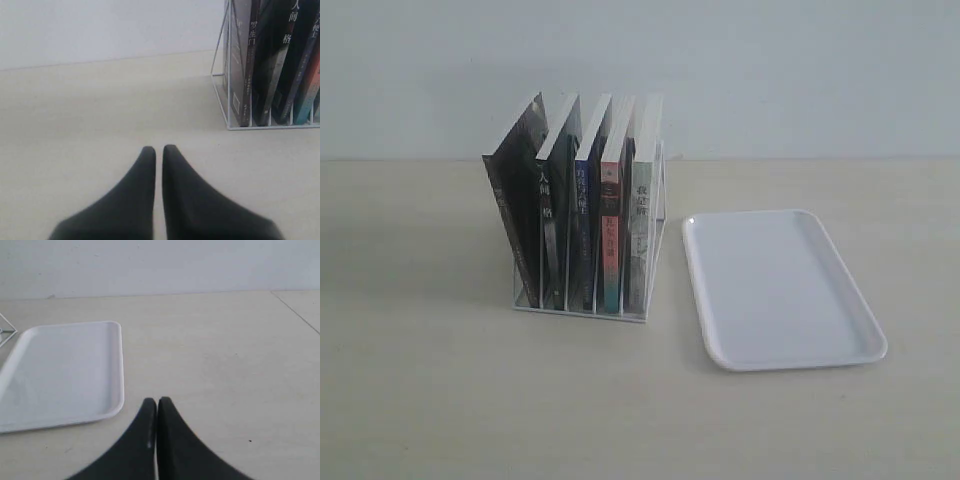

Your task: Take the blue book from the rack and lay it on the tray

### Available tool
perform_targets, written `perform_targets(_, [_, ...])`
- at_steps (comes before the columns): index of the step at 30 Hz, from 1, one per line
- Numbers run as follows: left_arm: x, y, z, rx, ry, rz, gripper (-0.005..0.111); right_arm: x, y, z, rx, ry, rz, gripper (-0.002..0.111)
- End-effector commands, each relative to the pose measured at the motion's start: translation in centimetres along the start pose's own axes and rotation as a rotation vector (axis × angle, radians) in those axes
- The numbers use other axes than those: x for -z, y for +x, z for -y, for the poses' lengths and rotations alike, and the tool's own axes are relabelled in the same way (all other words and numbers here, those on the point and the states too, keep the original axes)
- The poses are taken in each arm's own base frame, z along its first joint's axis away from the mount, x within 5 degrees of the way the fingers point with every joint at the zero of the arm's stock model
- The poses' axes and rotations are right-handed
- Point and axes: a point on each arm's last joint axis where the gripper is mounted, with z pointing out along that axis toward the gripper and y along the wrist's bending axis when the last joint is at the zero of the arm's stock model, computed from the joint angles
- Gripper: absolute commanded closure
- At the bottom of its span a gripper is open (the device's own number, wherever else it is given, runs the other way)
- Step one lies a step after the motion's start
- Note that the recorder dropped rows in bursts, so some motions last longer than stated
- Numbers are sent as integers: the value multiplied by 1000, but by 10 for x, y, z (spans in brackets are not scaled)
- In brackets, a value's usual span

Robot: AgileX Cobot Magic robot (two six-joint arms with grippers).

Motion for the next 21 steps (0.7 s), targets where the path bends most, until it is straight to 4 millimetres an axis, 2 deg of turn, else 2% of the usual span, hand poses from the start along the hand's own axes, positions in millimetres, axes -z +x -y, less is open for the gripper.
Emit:
perform_targets(1, [1, -3, 0, 6, -1, 22, 102, 0, -1, 0, 3, -2, 13, 109])
perform_targets(15, [1, -3, 0, 6, -1, 22, 102, 0, -1, 0, 3, -2, 13, 109])
perform_targets(21, [1, -3, 0, 6, -1, 22, 102, 1, -7, 1, 100, 19, 84, 109])
